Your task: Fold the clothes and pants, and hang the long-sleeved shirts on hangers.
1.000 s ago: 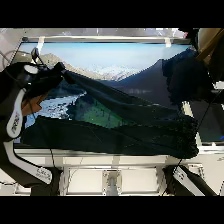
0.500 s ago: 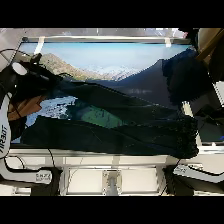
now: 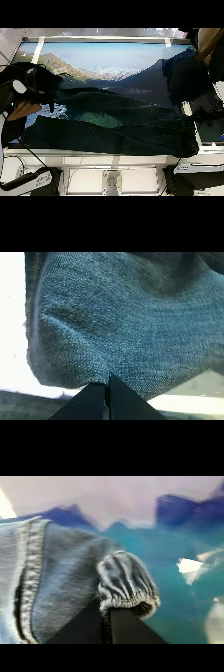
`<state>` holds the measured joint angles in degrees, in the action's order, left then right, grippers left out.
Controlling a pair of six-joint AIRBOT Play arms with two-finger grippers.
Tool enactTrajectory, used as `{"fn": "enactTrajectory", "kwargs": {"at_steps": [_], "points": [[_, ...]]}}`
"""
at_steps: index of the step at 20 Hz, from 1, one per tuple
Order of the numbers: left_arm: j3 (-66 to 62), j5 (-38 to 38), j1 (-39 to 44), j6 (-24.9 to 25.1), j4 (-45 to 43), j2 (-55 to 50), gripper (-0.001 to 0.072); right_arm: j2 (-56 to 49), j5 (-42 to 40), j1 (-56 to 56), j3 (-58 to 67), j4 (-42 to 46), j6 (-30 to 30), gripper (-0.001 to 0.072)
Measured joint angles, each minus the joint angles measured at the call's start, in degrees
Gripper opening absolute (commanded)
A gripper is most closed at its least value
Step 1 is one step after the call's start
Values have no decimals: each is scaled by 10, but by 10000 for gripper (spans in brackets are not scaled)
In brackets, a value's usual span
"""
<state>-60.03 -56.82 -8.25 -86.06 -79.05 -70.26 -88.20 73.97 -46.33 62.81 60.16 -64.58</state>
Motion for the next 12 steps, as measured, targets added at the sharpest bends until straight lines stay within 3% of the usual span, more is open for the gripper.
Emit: {"fn": "enactTrajectory", "kwargs": {"at_steps": [6, 12], "points": [[28, 5, -1, -51, -74, 85, 13, 5, 38, -1, 70, -73, 54, 57], [66, 7, -1, -80, -123, 141, 13, 63, 37, -1, 149, -67, 78, 57]]}}
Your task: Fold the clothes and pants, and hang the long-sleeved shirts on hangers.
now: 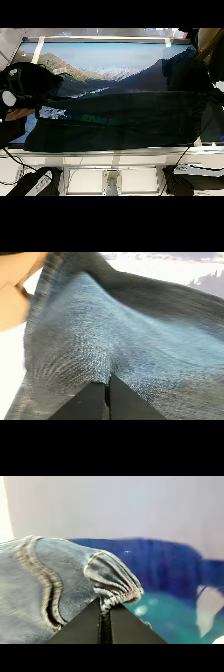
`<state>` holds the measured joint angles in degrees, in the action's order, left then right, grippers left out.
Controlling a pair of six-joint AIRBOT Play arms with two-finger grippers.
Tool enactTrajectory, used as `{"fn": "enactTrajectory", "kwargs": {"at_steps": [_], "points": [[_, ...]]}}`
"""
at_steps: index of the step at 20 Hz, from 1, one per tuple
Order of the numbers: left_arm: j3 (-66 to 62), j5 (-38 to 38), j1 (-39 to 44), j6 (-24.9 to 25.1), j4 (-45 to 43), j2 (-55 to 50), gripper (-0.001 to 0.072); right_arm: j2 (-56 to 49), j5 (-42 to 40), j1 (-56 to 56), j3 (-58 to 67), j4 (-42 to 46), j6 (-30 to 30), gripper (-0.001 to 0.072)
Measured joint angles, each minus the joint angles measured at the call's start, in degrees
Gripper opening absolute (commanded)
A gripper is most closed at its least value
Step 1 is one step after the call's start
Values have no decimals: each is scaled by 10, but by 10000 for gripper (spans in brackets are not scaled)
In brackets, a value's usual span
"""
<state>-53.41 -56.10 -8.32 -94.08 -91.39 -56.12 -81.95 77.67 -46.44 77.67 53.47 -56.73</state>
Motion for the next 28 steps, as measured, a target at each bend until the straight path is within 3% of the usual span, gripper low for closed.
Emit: {"fn": "enactTrajectory", "kwargs": {"at_steps": [7, 8, 9, 10, 11, 15, 20, 22, 28], "points": [[61, 80, 11, -53, -69, -27, 15, -22, -100, 33, -42, 19, -31, 58], [63, 89, 15, -56, -71, -38, 249, -33, -116, 44, -48, 19, -37, 59], [65, 95, 18, -57, -72, -49, 720, -42, -127, 54, -51, 19, -44, 114], [66, 94, 21, -60, -71, -59, 716, -49, -139, 64, -53, 19, -52, 286], [66, 90, 23, -61, -70, -66, 714, -54, -146, 70, -54, 19, -57, 373], [42, 77, 12, -64, -70, -45, 712, -63, -118, 73, -20, 40, -91, 372], [-25, 147, -55, -94, -62, -29, 709, -58, -61, 63, 52, 56, -120, 372], [-59, 129, -84, -57, -9, -71, 710, -57, -52, 70, 64, 57, -124, 371], [-229, -3, -128, 122, 230, -307, 710, -56, -30, 104, 77, 58, -128, 371]]}}
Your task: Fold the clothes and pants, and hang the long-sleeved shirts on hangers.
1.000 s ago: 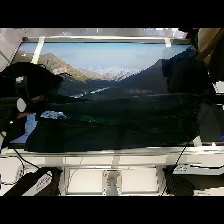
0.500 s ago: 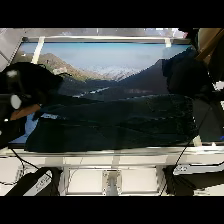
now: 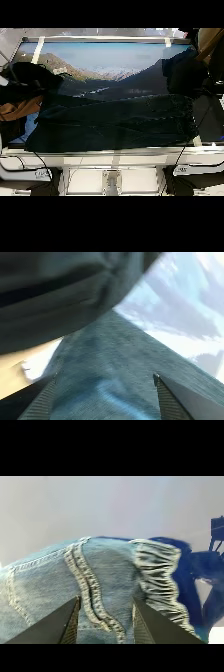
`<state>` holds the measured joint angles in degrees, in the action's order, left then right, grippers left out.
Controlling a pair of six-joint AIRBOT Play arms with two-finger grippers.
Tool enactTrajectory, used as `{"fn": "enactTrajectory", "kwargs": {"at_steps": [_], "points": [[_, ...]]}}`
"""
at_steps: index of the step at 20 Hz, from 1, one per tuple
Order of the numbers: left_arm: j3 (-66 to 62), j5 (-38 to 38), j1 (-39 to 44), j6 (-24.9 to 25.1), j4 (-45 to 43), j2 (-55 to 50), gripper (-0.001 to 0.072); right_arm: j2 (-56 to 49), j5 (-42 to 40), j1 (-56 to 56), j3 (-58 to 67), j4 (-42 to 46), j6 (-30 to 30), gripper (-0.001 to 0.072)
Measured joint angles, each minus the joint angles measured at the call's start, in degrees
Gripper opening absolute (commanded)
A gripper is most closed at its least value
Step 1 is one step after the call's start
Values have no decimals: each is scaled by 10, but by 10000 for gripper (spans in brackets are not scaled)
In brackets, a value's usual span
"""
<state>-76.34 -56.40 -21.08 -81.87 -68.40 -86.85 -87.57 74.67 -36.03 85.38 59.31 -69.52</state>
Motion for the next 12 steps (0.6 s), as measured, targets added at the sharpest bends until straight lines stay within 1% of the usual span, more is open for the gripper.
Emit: {"fn": "enactTrajectory", "kwargs": {"at_steps": [3, 5, 8, 9, 12], "points": [[-88, -60, -7, 38, 46, -102, 708, 0, 12, 14, 1, 4, 0, 371], [-123, -76, -9, 49, 57, -142, 708, 0, 18, 21, 2, 5, 0, 371], [-155, -82, -10, 57, 32, -173, 704, 0, 23, 25, 2, 5, 0, 370], [-160, -84, -11, 59, 21, -178, 704, 0, 25, 26, 2, 5, 0, 355], [-169, -83, -10, 69, -2, -189, 703, 0, 27, 27, 2, 4, -2, 352]]}}
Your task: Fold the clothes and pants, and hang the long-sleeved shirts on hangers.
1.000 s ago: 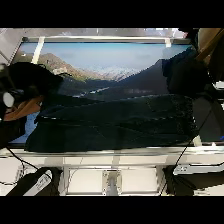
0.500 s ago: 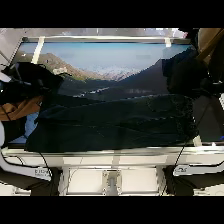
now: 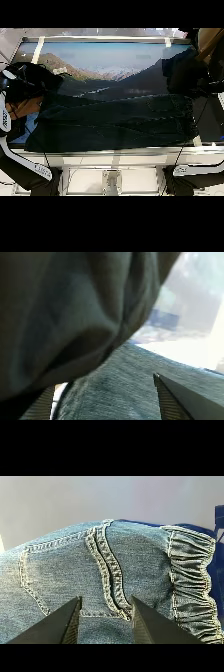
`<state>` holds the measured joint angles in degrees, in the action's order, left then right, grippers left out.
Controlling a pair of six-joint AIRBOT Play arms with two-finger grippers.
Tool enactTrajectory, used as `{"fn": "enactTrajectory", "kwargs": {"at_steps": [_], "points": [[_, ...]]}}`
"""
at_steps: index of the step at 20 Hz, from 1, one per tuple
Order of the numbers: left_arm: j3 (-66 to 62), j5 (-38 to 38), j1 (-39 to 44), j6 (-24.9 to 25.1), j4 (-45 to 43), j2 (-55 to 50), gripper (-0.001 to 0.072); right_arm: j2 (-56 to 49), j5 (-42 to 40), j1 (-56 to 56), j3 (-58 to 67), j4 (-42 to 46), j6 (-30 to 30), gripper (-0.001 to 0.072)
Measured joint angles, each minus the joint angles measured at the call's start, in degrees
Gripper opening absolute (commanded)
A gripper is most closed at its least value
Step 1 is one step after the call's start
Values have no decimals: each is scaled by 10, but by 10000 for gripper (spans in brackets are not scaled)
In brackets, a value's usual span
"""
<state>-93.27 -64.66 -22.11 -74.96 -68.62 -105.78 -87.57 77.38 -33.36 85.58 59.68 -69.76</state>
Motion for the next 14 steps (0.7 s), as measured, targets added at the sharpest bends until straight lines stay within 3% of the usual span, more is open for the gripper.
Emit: {"fn": "enactTrajectory", "kwargs": {"at_steps": [4, 5, 6, 8, 10, 11, 12, 14], "points": [[-4, 2, 11, 16, -2, -16, 700, 0, 1, 4, 0, -9, -2, 352], [-5, 2, 14, 18, -1, -19, 678, 0, 1, 6, 0, -10, -2, 352], [-5, 2, 18, 21, -1, -21, 571, 0, 1, 8, 0, -11, -2, 352], [-7, 2, 23, 29, 0, -22, 536, 0, 1, 10, 0, -11, -2, 352], [-11, 2, 25, 30, 0, -22, 185, 0, 0, 12, 0, -10, -2, 352], [-12, 2, 26, 31, 0, -22, 112, 0, -1, 12, 0, -10, -2, 352], [-13, 2, 26, 32, 1, -22, 110, 0, -3, 12, 0, -10, -2, 352], [-14, 2, 27, 33, 1, -22, 16, 0, -3, 13, 0, -10, -2, 352]]}}
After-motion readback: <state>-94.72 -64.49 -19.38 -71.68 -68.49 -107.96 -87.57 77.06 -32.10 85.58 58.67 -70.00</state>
